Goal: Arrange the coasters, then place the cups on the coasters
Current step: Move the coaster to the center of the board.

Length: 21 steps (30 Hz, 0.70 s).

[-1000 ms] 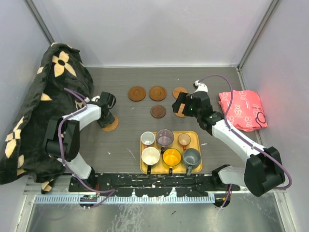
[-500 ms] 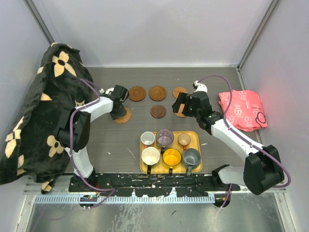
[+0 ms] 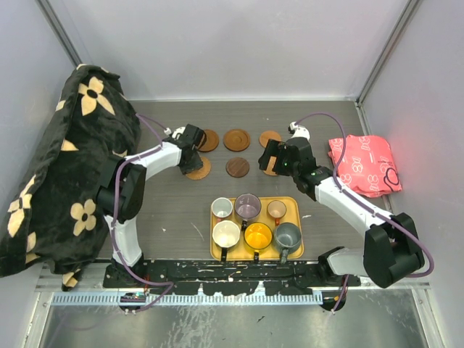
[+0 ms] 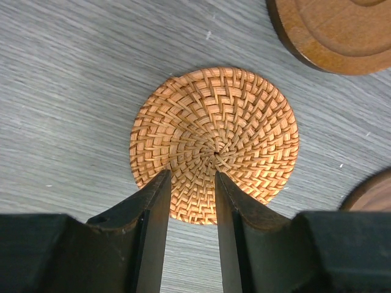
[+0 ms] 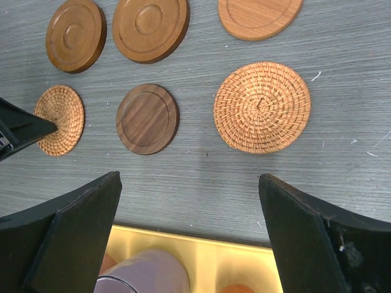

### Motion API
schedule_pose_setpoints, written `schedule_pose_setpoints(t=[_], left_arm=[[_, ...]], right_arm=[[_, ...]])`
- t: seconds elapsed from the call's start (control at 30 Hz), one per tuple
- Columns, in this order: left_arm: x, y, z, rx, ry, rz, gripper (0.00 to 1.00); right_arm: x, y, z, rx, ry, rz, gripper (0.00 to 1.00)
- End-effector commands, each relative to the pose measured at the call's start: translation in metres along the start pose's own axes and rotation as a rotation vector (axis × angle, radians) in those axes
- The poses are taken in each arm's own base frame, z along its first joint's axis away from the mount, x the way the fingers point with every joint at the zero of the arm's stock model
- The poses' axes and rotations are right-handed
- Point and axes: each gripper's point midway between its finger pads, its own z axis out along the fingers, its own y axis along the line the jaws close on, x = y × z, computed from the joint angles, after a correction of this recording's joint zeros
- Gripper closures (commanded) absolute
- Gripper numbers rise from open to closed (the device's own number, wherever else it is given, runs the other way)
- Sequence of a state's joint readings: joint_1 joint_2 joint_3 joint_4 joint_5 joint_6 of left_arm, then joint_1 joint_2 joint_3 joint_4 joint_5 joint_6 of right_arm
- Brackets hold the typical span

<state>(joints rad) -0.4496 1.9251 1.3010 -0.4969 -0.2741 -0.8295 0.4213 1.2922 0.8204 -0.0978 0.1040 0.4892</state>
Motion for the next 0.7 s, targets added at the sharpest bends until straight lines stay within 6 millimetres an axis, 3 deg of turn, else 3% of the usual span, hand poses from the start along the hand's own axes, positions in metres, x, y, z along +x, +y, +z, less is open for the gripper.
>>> schedule_pose_setpoints(t=[0.0,0.3,0.67], left_arm=[[0.052,-0.001,0.020,0.006,0.162,0.007,0.64],[0.062,-0.009,0.015,0.022,0.171,0.021,0.64],[0.075,0.005,0.011,0.005,0.180,0.017,0.64]], right_arm=[[-0.019,0.005,0.002,-0.011,-0.062,-0.005,0.01],[-0.018,0.006,0.002,-0.017,-0.059,-0.003,0.01],[-0.019,0.008,0.001,-0.024,-0.061,0.003,0.01]])
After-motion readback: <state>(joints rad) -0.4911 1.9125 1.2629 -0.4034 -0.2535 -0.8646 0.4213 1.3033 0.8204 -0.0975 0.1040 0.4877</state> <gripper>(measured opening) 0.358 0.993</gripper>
